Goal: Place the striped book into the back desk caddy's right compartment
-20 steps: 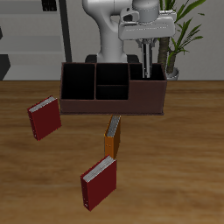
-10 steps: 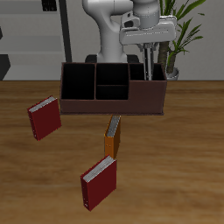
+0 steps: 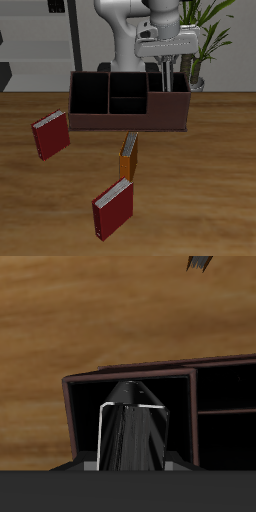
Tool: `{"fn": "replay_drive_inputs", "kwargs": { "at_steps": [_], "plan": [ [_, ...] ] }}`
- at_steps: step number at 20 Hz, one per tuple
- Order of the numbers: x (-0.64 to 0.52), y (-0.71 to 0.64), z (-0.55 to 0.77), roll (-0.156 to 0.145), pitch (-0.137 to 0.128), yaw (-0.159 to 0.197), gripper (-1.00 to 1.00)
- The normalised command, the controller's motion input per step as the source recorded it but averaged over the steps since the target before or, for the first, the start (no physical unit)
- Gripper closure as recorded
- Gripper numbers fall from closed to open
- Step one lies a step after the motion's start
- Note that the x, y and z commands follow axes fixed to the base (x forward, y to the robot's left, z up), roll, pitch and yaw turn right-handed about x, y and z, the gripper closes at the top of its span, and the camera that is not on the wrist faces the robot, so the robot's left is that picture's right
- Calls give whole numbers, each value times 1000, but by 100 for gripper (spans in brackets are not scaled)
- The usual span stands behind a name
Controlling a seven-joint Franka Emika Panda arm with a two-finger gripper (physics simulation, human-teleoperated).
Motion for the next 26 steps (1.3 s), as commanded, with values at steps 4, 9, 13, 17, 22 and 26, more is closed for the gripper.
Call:
{"fn": "replay_drive_inputs", "kwargs": {
  "at_steps": [4,9,13,17,22,26],
  "plan": [
    [16,-51,-193,-7,28,-12,100],
    [-38,15,-139,7,12,8,100],
    [1,-10,-163,2,18,8,100],
    [26,-5,-235,0,21,-1,100],
    [112,-31,-292,-10,38,2,100],
    [32,-31,-219,-9,31,4,100]
  ]
}}
